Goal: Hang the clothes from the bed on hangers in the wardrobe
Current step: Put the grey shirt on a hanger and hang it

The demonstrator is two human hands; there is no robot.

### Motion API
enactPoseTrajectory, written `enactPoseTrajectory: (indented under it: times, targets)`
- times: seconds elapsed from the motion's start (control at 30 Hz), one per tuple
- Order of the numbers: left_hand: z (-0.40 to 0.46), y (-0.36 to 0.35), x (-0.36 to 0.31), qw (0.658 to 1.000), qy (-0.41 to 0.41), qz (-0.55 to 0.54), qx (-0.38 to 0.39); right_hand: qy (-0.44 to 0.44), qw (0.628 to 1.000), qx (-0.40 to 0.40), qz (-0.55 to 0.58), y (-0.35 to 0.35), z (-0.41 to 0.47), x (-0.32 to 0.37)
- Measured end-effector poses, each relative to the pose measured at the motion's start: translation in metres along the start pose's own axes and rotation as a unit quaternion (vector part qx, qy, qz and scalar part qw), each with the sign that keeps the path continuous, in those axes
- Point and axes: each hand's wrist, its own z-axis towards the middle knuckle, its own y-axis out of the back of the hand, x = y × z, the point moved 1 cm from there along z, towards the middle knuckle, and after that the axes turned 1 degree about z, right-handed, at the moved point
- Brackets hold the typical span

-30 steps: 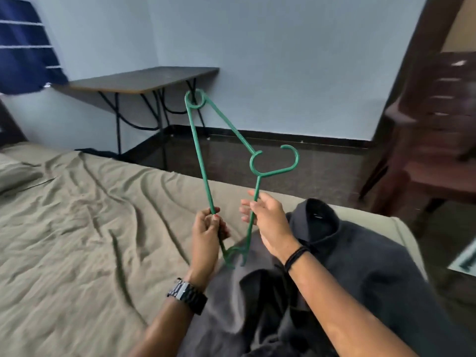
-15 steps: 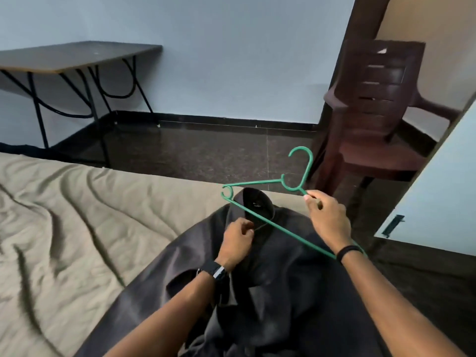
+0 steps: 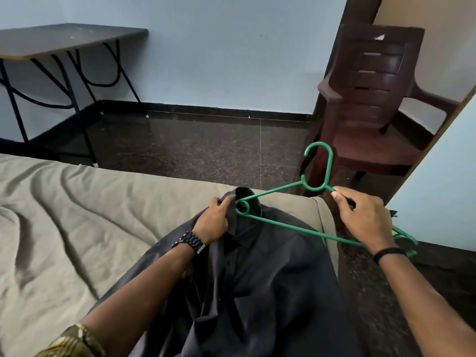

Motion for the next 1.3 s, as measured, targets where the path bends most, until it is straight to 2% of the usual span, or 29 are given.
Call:
enactPoseTrajectory:
  times: [0.07, 0.13, 0.33, 0.47, 0.57, 0.67, 0.87, 1.03, 1.23, 1.3]
  targets:
    - [0.008, 0.003, -0.001, 1.000, -0.006, 0.013, 0.000, 0.007, 1.000, -0.018, -0.008, 0.000, 0.003, -0.002]
    - [0.016, 0.006, -0.001, 0.998, -0.003, 0.059, 0.033, 0.018, 0.999, -0.022, -0.021, 0.000, 0.006, -0.004]
    - [0.024, 0.020, 0.001, 0.994, -0.004, 0.085, 0.070, 0.013, 0.999, 0.040, -0.001, -0.018, 0.006, 0.002]
    - [0.017, 0.038, 0.017, 0.997, -0.024, 0.065, 0.024, 0.011, 0.998, 0.053, 0.020, -0.027, 0.010, 0.007]
    - [0.011, 0.054, 0.025, 0.996, -0.073, 0.051, 0.000, 0.047, 0.997, 0.054, 0.000, -0.029, 0.015, 0.013]
    - [0.008, 0.065, 0.018, 0.993, -0.113, 0.022, 0.007, 0.066, 0.995, 0.080, 0.003, -0.034, 0.015, 0.024]
    - [0.010, 0.075, -0.014, 0.982, -0.186, -0.022, 0.020, 0.075, 0.985, 0.116, 0.101, -0.056, 0.010, 0.055]
    - [0.005, 0.097, -0.017, 0.982, -0.145, -0.114, 0.024, 0.060, 0.975, 0.134, 0.169, -0.073, 0.008, 0.086]
    - [0.005, 0.103, -0.005, 0.989, -0.140, 0.006, 0.043, 0.083, 0.957, 0.211, 0.182, -0.088, 0.004, 0.118]
    - [0.004, 0.101, 0.000, 0.991, -0.132, 0.022, 0.030, 0.108, 0.960, 0.183, 0.181, -0.089, 0.004, 0.116]
